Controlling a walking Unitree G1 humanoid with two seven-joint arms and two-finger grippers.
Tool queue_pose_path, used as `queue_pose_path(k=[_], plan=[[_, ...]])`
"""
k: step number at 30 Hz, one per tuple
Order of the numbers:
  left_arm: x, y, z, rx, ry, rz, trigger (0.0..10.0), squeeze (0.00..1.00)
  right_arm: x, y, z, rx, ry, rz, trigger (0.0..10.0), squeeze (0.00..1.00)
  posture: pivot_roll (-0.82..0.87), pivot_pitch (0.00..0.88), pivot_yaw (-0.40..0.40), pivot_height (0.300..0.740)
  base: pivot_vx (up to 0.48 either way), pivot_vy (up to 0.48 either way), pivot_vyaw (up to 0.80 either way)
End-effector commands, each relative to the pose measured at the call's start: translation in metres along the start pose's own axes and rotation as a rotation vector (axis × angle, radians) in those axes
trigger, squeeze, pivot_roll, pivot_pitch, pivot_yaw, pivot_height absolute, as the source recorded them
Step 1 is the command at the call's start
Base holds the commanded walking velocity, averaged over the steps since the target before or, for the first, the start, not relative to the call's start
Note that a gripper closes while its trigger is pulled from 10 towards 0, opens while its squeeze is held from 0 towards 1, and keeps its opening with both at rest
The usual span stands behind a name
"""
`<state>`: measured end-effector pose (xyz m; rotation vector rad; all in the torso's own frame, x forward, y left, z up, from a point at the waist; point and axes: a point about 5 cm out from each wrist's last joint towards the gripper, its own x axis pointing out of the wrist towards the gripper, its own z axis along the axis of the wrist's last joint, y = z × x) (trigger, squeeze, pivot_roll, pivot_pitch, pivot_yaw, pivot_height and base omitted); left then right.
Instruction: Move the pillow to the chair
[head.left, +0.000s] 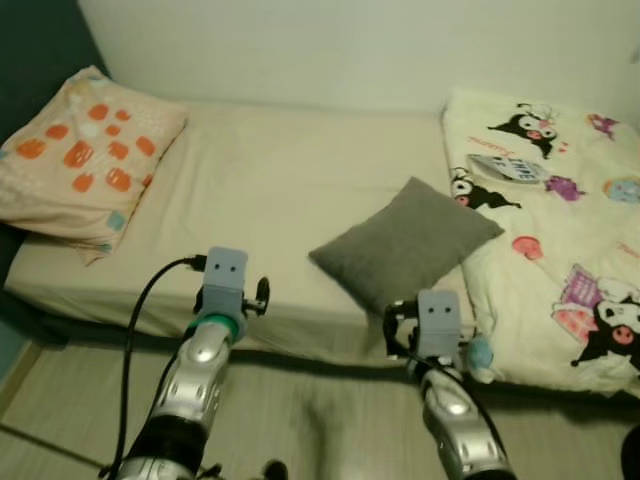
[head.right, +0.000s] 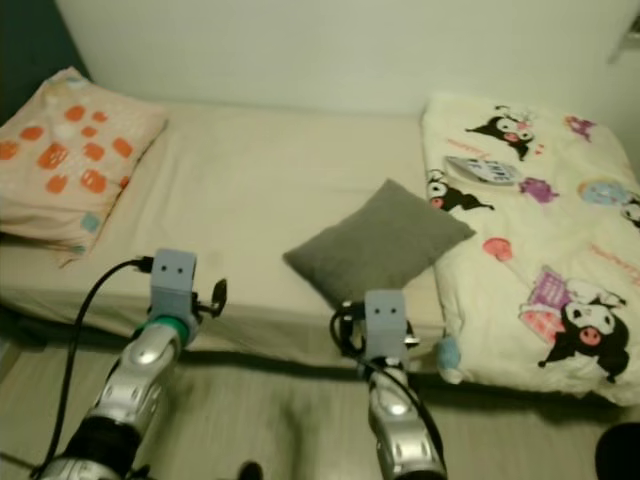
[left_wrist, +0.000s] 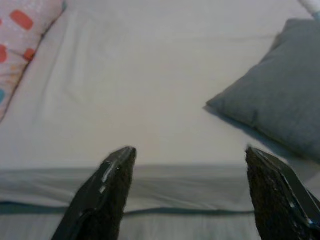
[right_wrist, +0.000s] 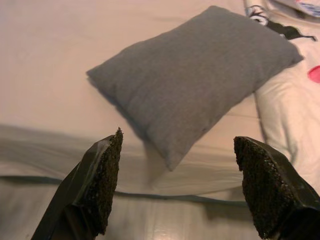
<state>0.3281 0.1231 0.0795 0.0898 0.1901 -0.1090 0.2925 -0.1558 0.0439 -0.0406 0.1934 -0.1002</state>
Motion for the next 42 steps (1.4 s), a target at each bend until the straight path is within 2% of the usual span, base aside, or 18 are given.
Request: queue_pose_path(k=[1, 11, 14, 29, 42], plan=[[-0.002, 0.004, -0.005, 0.0, 0.02, 0.009, 10.0, 0.0, -0.002, 0.002, -0.008, 0.016, 0.037, 0.005, 10.0, 0.0, -0.06, 0.014, 0.018, 0.74, 0.0, 0.0, 0.0], [-0.002, 0.006, -0.007, -0.025, 0.029, 0.022, 10.0, 0.0, -0.002, 0.004, -0.013, 0.045, 0.089, 0.015, 10.0, 0.0, -0.06, 0.022, 0.007, 0.74, 0.0, 0.0, 0.0], [-0.001, 0.003, -0.006, -0.032, 0.023, 0.013, 10.0, 0.0, -0.005, 0.008, -0.013, 0.073, 0.087, 0.075, 10.0, 0.0, -0.07, 0.022, 0.006, 0.74, 0.0, 0.0, 0.0], [-0.003, -0.001, -0.005, -0.036, 0.014, -0.01, 10.0, 0.0, -0.005, 0.016, -0.011, 0.023, 0.067, 0.101, 10.0, 0.0, -0.06, 0.013, 0.007, 0.74, 0.0, 0.0, 0.0], [-0.002, 0.0, -0.003, -0.028, -0.005, -0.043, 10.0, 0.0, -0.002, 0.006, -0.009, 0.023, 0.056, 0.041, 10.0, 0.0, -0.06, 0.0, 0.015, 0.74, 0.0, 0.0, 0.0]])
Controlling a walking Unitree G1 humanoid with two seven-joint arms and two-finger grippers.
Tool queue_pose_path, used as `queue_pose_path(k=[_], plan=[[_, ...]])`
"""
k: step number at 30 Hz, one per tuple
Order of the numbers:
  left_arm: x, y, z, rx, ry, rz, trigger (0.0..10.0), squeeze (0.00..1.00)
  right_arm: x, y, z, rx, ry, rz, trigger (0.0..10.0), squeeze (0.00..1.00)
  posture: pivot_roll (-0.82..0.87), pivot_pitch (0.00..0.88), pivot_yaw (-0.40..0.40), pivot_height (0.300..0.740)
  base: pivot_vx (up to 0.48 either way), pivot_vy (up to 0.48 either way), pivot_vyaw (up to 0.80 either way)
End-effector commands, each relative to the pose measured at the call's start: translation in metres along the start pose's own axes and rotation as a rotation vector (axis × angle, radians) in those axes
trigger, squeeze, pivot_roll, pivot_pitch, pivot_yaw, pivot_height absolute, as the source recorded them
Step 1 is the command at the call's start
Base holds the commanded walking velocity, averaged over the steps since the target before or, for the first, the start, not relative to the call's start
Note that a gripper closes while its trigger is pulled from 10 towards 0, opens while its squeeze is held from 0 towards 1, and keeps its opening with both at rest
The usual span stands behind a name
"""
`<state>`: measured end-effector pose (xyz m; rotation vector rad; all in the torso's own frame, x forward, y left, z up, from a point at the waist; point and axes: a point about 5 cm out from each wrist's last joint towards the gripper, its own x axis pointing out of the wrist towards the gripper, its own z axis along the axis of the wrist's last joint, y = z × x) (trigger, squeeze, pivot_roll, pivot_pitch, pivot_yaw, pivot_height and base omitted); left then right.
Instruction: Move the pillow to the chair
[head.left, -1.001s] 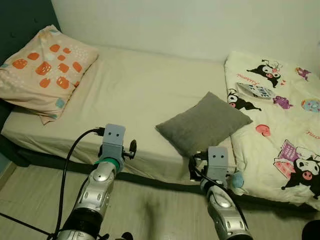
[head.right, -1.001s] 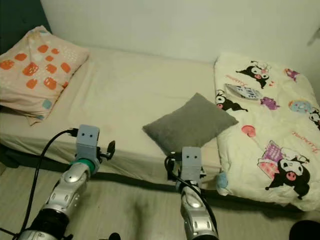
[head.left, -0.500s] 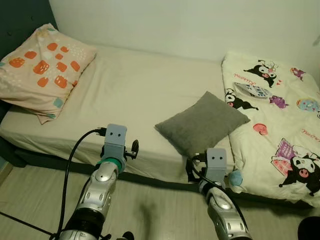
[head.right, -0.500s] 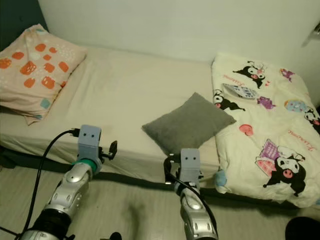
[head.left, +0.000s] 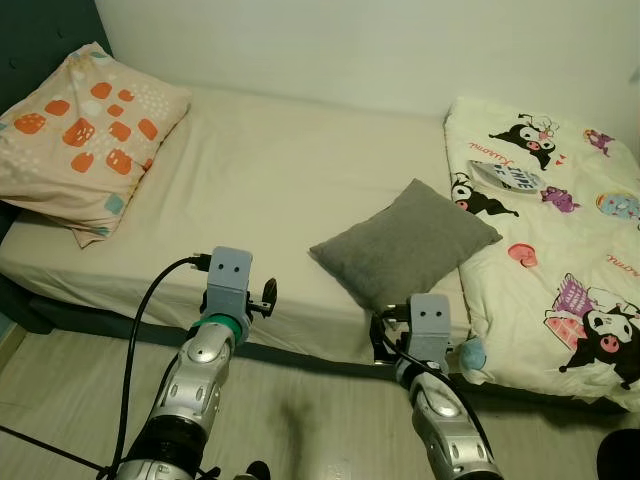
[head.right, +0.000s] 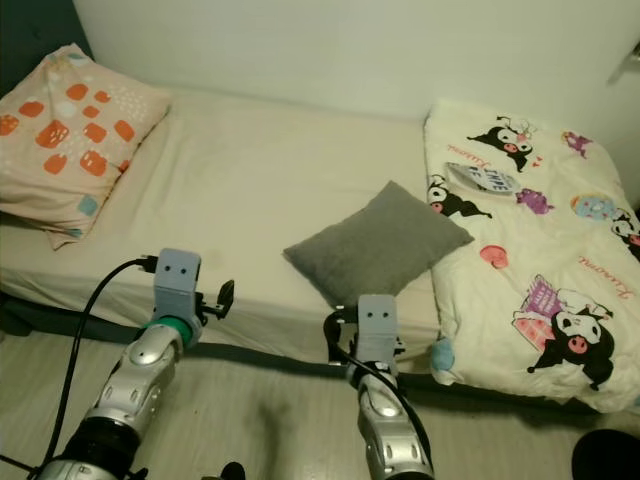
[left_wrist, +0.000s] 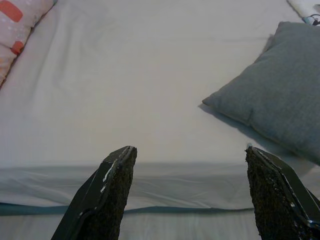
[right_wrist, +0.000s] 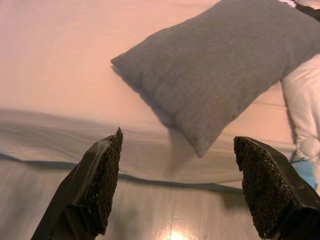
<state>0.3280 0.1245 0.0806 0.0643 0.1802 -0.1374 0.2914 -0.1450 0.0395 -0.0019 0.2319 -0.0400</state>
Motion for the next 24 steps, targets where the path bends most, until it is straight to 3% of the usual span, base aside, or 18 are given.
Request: queue_pose_path(k=[1, 5, 12, 24], plan=[[-0.0011, -0.0019, -0.0036, -0.006, 0.008, -0.012, 10.0, 0.0, -0.0006, -0.0046, -0.0047, -0.007, 0.017, -0.023, 10.0, 0.0, -0.06, 0.0, 0.015, 0.74, 0.0, 0.0, 0.0], [-0.0011, -0.0035, -0.0012, -0.013, -0.005, -0.02, 10.0, 0.0, 0.0006, -0.0062, -0.0048, -0.002, 0.018, -0.03, 10.0, 0.0, -0.05, 0.0, 0.013, 0.74, 0.18, 0.0, 0.0], [-0.0003, -0.0042, 0.0006, -0.017, -0.015, -0.032, 10.0, 0.0, 0.002, -0.0032, -0.0029, 0.007, 0.012, -0.031, 10.0, 0.0, -0.07, 0.0, 0.022, 0.74, 0.303, 0.0, -0.75], [-0.0007, -0.0061, 0.0009, -0.02, -0.02, -0.045, 10.0, 0.0, -0.0005, -0.0091, -0.007, 0.009, 0.021, -0.057, 10.0, 0.0, -0.06, 0.0, 0.022, 0.74, 0.349, 0.0, 0.0]])
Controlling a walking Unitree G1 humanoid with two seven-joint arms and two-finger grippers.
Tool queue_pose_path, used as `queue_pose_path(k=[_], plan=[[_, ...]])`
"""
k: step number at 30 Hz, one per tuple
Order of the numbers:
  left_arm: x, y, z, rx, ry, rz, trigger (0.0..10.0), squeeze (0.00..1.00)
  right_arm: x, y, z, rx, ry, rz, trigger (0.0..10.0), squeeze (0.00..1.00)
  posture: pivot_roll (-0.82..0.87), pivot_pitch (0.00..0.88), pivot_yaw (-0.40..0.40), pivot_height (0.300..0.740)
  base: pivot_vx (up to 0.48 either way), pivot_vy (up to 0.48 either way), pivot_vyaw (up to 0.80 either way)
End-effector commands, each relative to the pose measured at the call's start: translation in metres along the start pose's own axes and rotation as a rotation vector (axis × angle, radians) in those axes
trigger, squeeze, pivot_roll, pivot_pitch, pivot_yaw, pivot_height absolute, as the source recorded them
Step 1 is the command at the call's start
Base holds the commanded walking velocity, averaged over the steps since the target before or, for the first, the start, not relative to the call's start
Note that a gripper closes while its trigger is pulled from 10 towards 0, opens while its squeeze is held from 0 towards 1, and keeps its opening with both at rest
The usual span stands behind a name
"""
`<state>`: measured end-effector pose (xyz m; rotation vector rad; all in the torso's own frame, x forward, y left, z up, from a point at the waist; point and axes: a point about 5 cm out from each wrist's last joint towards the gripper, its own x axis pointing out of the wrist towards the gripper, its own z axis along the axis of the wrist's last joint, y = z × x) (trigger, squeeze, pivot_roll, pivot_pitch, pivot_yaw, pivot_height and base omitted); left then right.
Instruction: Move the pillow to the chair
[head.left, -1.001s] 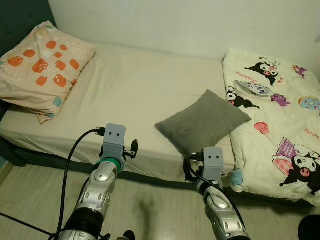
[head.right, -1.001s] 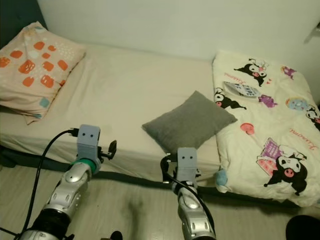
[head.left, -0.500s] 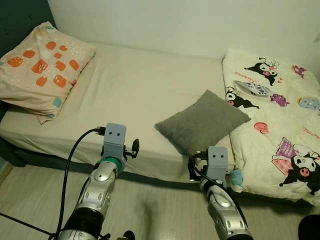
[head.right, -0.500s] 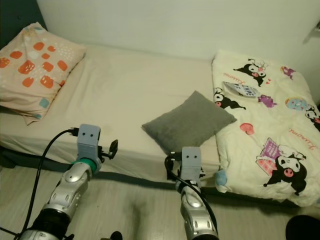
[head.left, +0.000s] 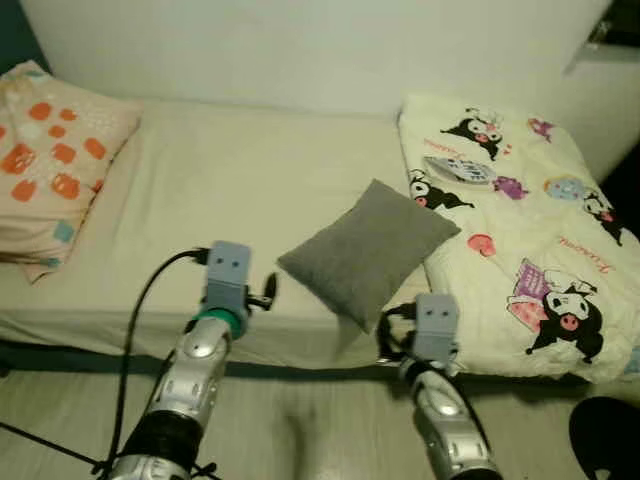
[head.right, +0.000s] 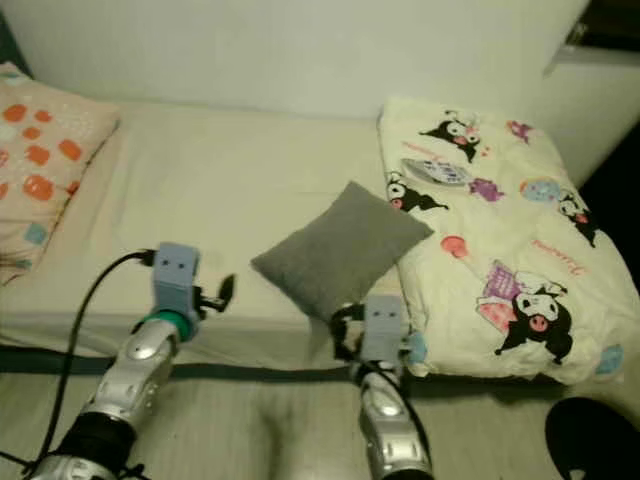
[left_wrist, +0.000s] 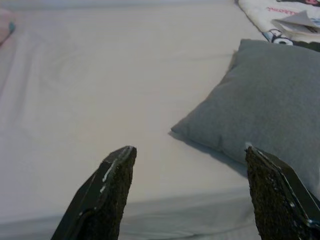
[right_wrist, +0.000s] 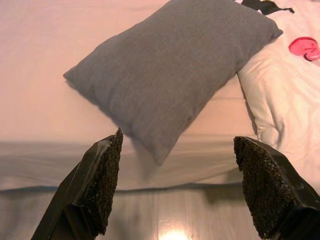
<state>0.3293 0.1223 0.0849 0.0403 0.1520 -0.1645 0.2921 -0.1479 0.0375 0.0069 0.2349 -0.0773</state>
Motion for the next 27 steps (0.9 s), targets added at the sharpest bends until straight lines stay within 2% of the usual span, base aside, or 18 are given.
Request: queue_pose_path(k=[1, 8, 14, 27], plan=[[-0.002, -0.0036, -0.0042, -0.001, 0.012, -0.017, 10.0, 0.0, -0.0014, -0.0058, -0.0053, -0.003, 0.018, -0.022, 10.0, 0.0, -0.06, 0.0, 0.023, 0.74, 0.349, 0.0, 0.0], [-0.0029, -0.0012, -0.0041, -0.002, 0.011, -0.017, 10.0, 0.0, -0.0022, -0.002, -0.0071, 0.007, 0.024, -0.018, 10.0, 0.0, -0.05, 0.0, 0.025, 0.74, 0.361, 0.0, 0.0], [-0.001, -0.0011, -0.0025, 0.0, 0.009, -0.024, 10.0, 0.0, -0.001, -0.0029, -0.0062, 0.008, 0.024, -0.023, 10.0, 0.0, -0.06, 0.0, 0.032, 0.74, 0.374, 0.0, -0.73], [0.0005, -0.0028, -0.0021, 0.002, 0.014, -0.035, 10.0, 0.0, -0.0016, -0.0064, -0.007, 0.009, 0.025, -0.043, 10.0, 0.0, -0.06, 0.001, 0.04, 0.74, 0.372, 0.0, 0.0]])
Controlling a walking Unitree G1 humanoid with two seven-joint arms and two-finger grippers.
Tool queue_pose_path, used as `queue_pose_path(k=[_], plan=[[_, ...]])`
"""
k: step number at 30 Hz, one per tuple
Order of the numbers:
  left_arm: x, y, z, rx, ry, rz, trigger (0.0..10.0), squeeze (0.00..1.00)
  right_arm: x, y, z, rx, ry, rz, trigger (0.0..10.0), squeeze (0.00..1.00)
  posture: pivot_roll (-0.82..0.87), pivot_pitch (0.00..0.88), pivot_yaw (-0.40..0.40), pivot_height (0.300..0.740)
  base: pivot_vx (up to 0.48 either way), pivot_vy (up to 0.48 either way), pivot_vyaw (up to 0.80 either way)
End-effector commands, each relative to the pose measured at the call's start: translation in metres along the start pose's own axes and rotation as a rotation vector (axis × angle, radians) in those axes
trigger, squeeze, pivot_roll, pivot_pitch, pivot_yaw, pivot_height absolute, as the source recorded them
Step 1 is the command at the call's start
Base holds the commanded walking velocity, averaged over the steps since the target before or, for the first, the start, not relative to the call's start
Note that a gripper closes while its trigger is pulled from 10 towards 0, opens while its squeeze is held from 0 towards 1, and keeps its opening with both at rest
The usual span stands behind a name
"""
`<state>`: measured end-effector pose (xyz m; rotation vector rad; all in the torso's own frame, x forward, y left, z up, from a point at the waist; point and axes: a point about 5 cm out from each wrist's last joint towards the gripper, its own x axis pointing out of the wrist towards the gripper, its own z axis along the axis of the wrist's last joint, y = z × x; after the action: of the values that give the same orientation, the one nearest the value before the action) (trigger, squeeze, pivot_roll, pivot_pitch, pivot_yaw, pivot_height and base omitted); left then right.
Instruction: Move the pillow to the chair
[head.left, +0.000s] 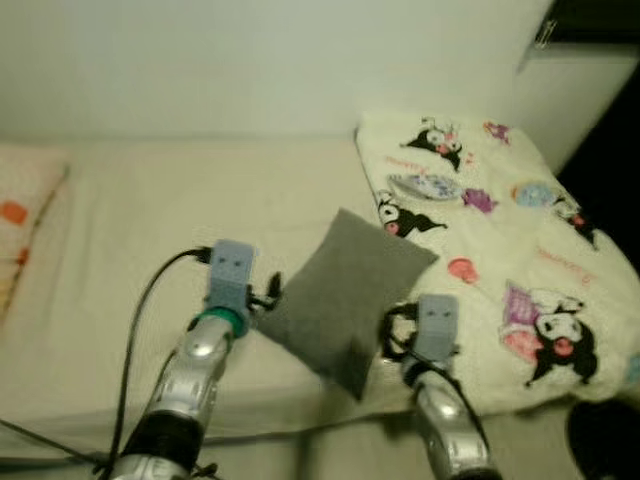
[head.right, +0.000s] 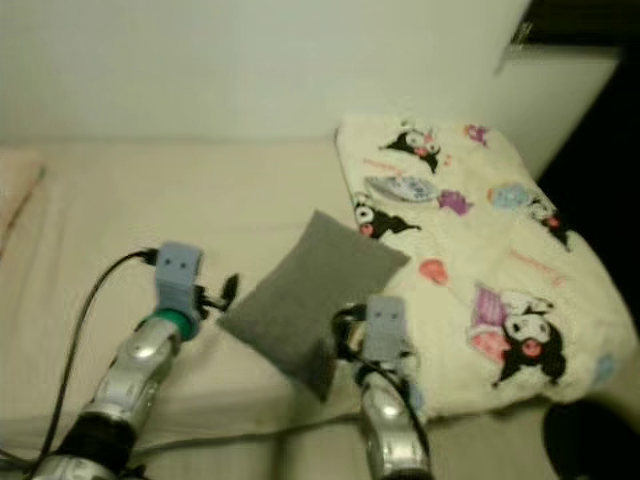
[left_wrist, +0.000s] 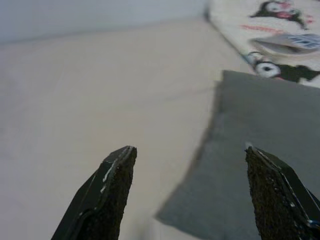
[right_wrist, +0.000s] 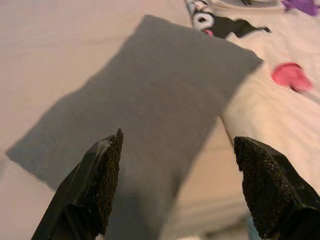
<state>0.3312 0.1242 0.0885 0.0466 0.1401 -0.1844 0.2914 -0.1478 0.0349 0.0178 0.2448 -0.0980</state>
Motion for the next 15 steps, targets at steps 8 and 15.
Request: queue_pose_path(k=[8, 15], plan=[[0.0009, -0.0072, -0.006, -0.004, 0.026, -0.02, 10.0, 0.0, -0.0022, -0.0082, -0.0041, -0.004, 0.011, -0.033, 10.0, 0.0, -0.07, 0.004, 0.041, 0.74, 0.292, 0.0, 0.0], [0.0018, -0.0094, -0.0063, 0.021, 0.026, -0.005, 10.0, 0.0, -0.0022, -0.0119, -0.0039, -0.01, 0.011, -0.039, 10.0, 0.0, -0.08, 0.006, 0.036, 0.74, 0.0, 0.0, 0.0]])
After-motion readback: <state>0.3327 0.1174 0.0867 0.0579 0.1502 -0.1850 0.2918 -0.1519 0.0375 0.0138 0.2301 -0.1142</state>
